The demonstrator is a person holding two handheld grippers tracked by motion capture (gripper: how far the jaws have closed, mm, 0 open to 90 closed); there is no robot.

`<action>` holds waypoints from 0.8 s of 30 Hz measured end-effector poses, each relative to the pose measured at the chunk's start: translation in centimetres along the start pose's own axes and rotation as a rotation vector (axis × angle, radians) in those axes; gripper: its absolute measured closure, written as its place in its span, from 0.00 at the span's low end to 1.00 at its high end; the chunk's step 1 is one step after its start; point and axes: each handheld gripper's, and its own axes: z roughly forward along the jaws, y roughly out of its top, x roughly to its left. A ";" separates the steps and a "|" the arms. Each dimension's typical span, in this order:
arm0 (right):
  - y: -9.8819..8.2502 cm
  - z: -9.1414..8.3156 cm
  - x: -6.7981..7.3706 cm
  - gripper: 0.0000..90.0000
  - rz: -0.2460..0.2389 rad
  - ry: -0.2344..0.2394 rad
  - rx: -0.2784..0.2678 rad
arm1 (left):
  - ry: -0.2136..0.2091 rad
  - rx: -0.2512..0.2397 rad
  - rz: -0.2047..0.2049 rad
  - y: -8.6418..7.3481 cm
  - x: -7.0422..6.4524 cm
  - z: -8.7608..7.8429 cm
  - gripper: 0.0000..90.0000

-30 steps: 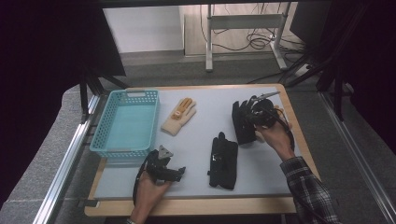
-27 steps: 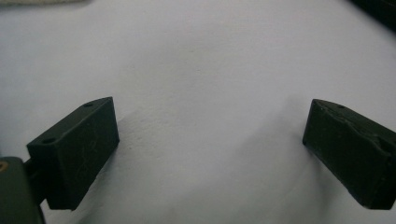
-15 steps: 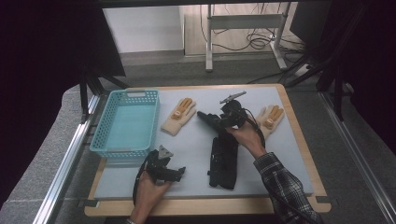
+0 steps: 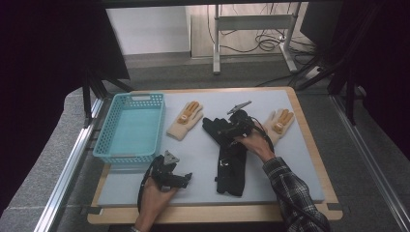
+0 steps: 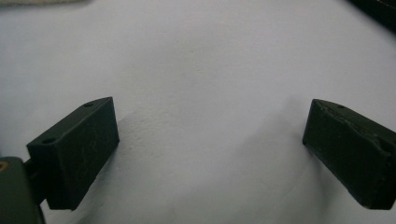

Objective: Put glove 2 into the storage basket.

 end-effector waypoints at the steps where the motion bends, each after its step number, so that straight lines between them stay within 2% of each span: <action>1: -0.1 0.4 0.0 0.53 -0.018 -0.004 0.012 | 0.001 0.001 0.001 0.0 0.0 0.0 0.04; 3: -0.2 1.2 -0.1 0.56 -0.032 0.004 0.034 | 0.001 0.001 0.001 0.0 0.0 0.0 0.04; 5: -0.2 1.5 -0.4 0.62 -0.009 0.031 0.023 | 0.001 0.001 0.001 0.0 0.0 0.0 0.04; 6: -0.2 1.5 -0.5 0.67 0.007 0.037 0.023 | 0.001 0.001 0.001 0.0 0.0 0.0 0.04; 8: -0.2 1.2 -0.6 0.86 0.035 0.017 0.026 | 0.001 0.001 0.001 0.0 0.0 0.0 0.04; 9: -0.1 1.1 -0.6 0.91 0.037 0.011 0.028 | 0.001 0.001 0.001 0.0 0.0 0.0 0.04; 12: 0.1 0.7 -0.2 0.96 0.020 -0.007 0.050 | 0.001 0.001 0.001 0.0 0.0 0.0 0.04; 18: 0.9 -2.2 0.8 0.97 0.039 -0.021 -0.020 | 0.001 0.001 0.001 0.0 0.0 0.0 0.04; 22: 1.3 -4.7 1.4 0.97 0.079 -0.027 -0.067 | 0.001 0.001 0.001 0.0 0.0 0.0 0.04; 24: 1.4 -6.1 2.0 0.97 0.091 -0.047 -0.083 | 0.000 0.001 0.000 0.0 0.0 0.0 0.04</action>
